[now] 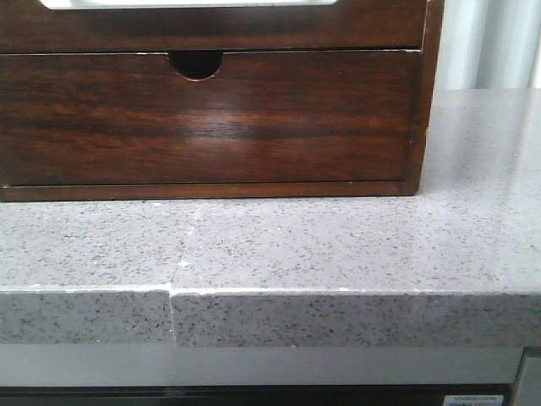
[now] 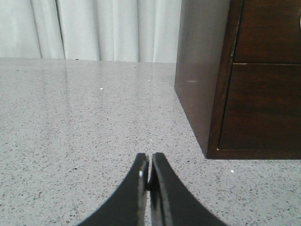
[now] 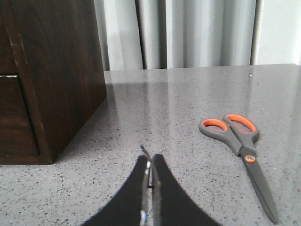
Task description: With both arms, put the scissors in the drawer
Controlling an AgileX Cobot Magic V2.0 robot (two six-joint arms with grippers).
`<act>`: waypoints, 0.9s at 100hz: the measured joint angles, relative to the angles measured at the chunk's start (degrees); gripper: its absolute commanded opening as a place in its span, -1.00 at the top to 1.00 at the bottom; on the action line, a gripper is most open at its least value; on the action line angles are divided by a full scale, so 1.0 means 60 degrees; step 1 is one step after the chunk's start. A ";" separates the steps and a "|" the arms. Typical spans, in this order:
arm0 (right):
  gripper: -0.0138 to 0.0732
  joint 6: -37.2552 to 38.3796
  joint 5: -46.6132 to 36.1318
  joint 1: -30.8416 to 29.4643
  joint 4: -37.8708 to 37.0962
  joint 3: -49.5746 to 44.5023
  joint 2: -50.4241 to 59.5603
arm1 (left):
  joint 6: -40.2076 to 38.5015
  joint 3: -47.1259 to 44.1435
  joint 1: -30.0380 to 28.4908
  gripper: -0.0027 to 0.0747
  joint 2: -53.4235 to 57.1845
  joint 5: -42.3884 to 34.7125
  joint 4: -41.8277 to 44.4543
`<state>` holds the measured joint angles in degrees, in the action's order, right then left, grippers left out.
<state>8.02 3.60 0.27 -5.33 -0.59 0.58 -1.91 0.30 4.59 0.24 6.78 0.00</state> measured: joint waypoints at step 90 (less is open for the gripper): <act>0.84 0.0000 0.0000 0.0000 0.0000 0.0000 0.0000 | 0.0000 0.0000 0.0000 0.98 0.0000 -0.0103 0.0000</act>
<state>8.02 3.60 0.27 -5.33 -0.59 0.58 -1.91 0.30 4.59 0.24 6.15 0.00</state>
